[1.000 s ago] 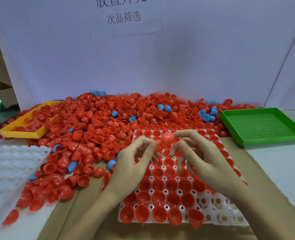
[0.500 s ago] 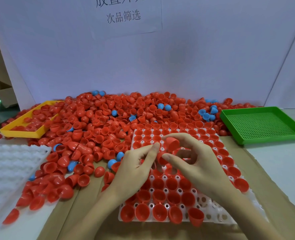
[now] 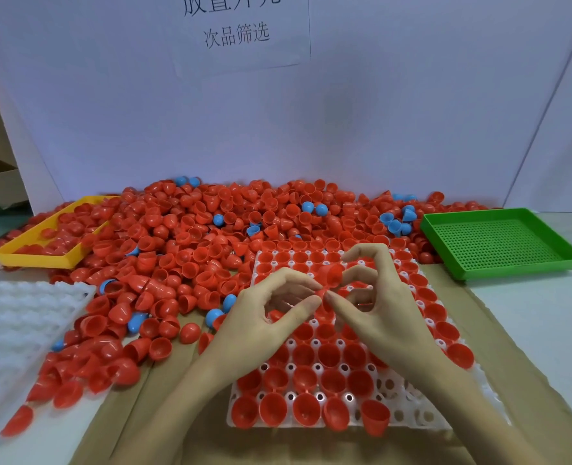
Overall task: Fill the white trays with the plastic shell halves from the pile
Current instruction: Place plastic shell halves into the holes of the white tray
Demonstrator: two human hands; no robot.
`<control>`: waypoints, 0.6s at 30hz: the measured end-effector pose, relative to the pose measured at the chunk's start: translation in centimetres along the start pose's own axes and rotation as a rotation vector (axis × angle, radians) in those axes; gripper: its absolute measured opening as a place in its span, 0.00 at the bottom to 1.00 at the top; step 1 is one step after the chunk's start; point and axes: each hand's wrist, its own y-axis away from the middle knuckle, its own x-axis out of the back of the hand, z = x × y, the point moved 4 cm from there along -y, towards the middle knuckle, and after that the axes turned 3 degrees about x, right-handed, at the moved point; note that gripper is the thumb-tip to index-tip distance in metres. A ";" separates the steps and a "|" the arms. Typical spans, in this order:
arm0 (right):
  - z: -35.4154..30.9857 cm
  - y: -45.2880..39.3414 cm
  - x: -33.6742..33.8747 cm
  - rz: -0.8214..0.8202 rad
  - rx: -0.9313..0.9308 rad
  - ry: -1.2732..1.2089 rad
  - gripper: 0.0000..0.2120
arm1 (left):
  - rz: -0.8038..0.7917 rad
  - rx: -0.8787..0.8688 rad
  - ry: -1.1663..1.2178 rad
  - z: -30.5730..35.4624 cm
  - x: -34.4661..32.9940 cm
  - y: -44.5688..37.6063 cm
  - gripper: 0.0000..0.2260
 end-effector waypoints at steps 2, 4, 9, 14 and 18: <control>0.1 -0.1 0.3 -0.035 -0.017 -0.045 0.19 | -0.035 -0.006 -0.035 -0.1 0.0 0.0 0.10; -0.1 -0.3 0.8 -0.073 -0.005 0.013 0.14 | -0.042 -0.009 -0.055 -0.1 0.1 0.0 0.12; -0.9 -1.0 3.6 -0.200 -0.089 0.114 0.09 | 0.120 -0.014 -0.066 -0.8 1.7 -0.4 0.15; -1.6 0.1 5.5 -0.499 -0.142 0.302 0.06 | 0.279 0.034 -0.030 -1.9 3.6 -0.9 0.19; -2.0 2.3 6.0 -0.614 -0.159 0.356 0.05 | 0.313 0.042 -0.034 -2.1 3.8 -0.9 0.21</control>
